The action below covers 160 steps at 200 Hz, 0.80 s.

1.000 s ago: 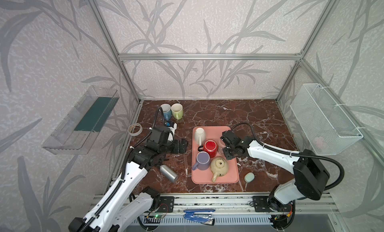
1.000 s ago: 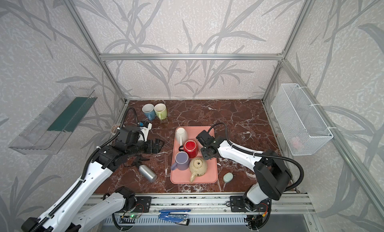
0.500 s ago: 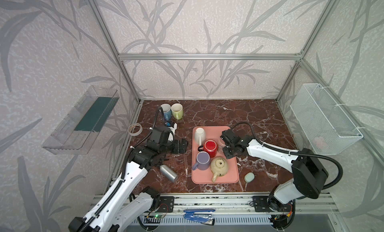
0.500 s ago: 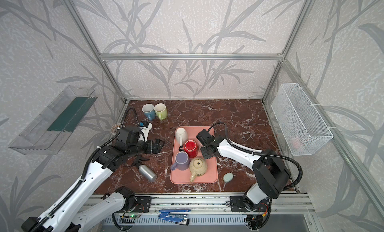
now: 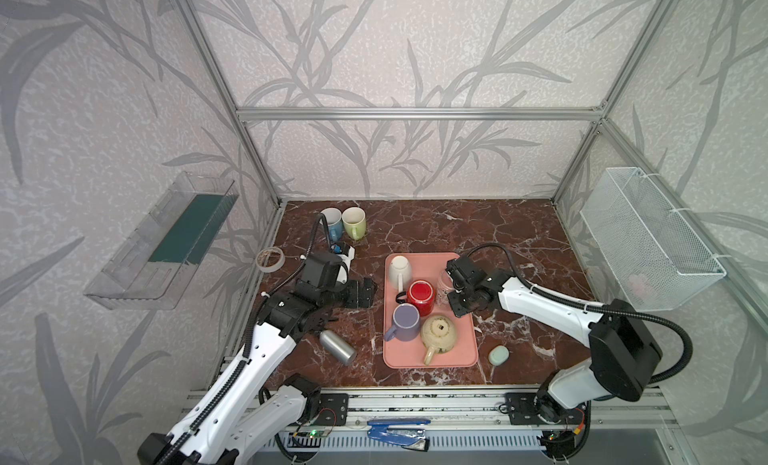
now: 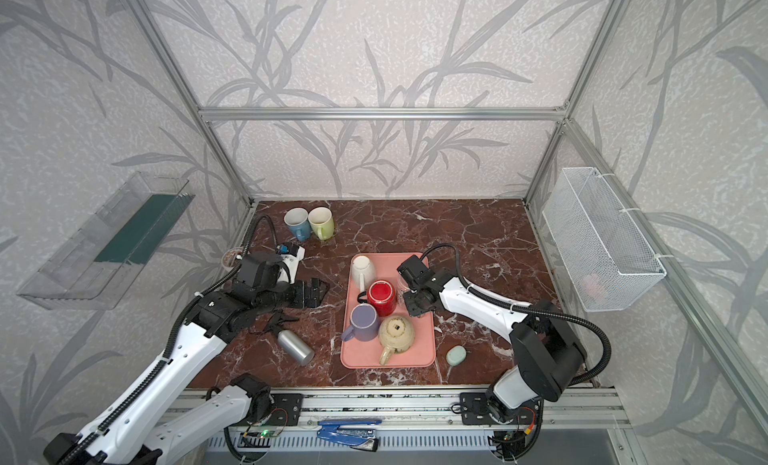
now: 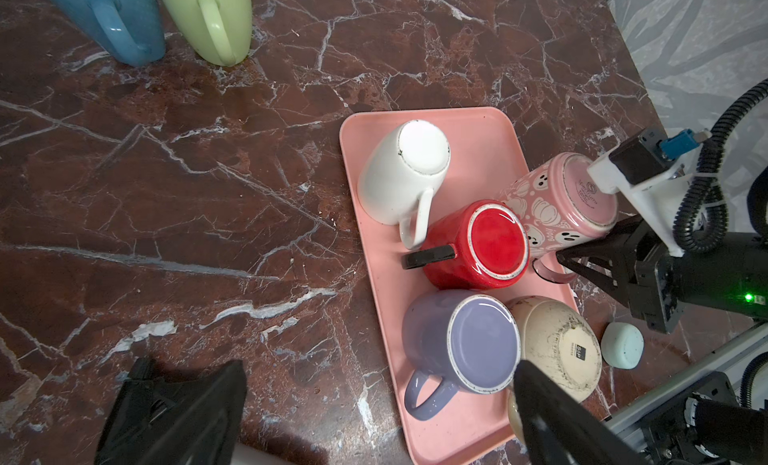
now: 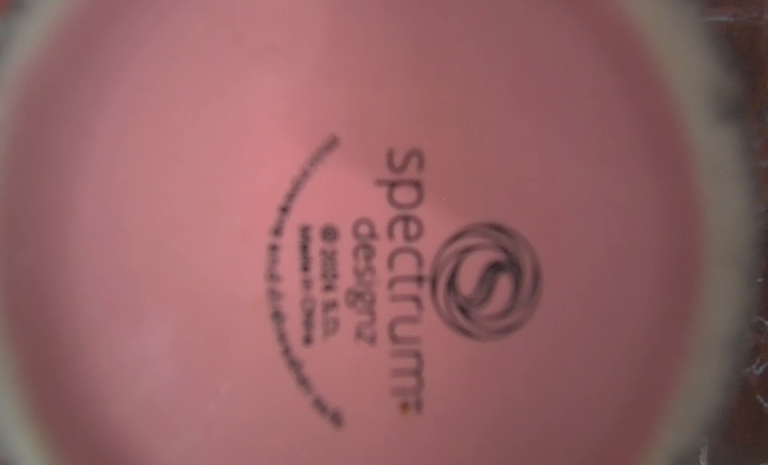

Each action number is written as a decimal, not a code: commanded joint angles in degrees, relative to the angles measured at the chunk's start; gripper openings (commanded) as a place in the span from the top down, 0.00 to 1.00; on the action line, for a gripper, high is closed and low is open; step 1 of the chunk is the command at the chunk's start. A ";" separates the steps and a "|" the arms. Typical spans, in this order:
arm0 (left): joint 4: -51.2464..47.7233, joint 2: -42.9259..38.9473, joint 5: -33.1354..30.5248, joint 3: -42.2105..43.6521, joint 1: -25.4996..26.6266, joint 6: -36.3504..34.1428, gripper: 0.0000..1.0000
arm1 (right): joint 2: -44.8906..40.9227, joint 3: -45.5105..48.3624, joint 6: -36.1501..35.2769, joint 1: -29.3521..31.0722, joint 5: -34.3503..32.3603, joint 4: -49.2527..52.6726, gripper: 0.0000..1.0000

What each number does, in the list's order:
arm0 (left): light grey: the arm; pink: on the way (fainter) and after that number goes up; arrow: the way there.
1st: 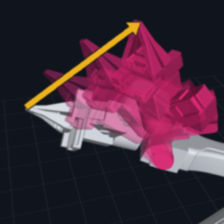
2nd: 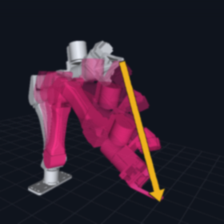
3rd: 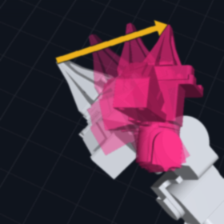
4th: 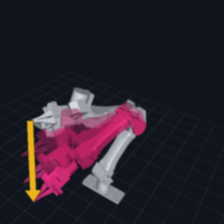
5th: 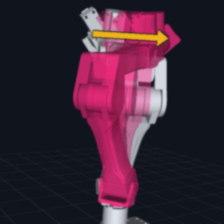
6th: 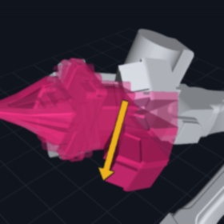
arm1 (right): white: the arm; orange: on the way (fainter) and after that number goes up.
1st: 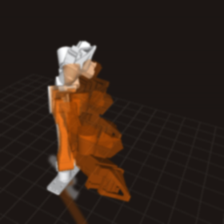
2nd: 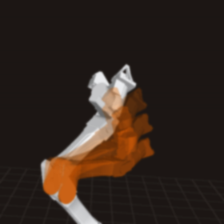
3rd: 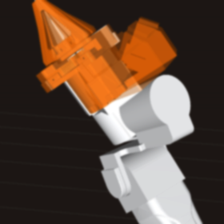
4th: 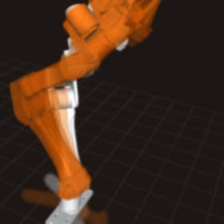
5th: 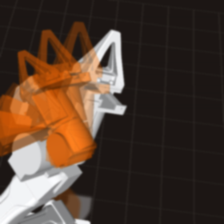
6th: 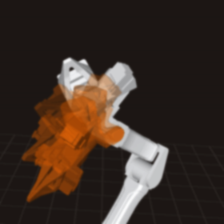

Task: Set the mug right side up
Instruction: 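Grasp the upside-down pink ghost mug's base with the right gripper, then lift and tilt the pink mug toward the left gripper while left gripper approaches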

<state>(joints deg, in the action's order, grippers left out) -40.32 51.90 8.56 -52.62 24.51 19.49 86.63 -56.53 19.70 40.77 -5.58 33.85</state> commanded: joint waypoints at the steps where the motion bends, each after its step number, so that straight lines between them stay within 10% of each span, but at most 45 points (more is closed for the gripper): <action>1: -0.80 0.44 -0.92 0.55 0.29 -0.41 0.02 | -4.80 -1.88 -0.70 -0.78 1.60 -2.80 1.00; 160: 1.40 -0.29 1.29 1.13 0.33 0.54 0.02 | -20.13 3.56 -1.75 -5.02 13.48 -14.36 1.00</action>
<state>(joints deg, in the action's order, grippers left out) -40.14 52.53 8.88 -52.29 24.67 19.55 70.59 -52.99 18.70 36.75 3.79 28.23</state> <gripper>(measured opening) 0.980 0.193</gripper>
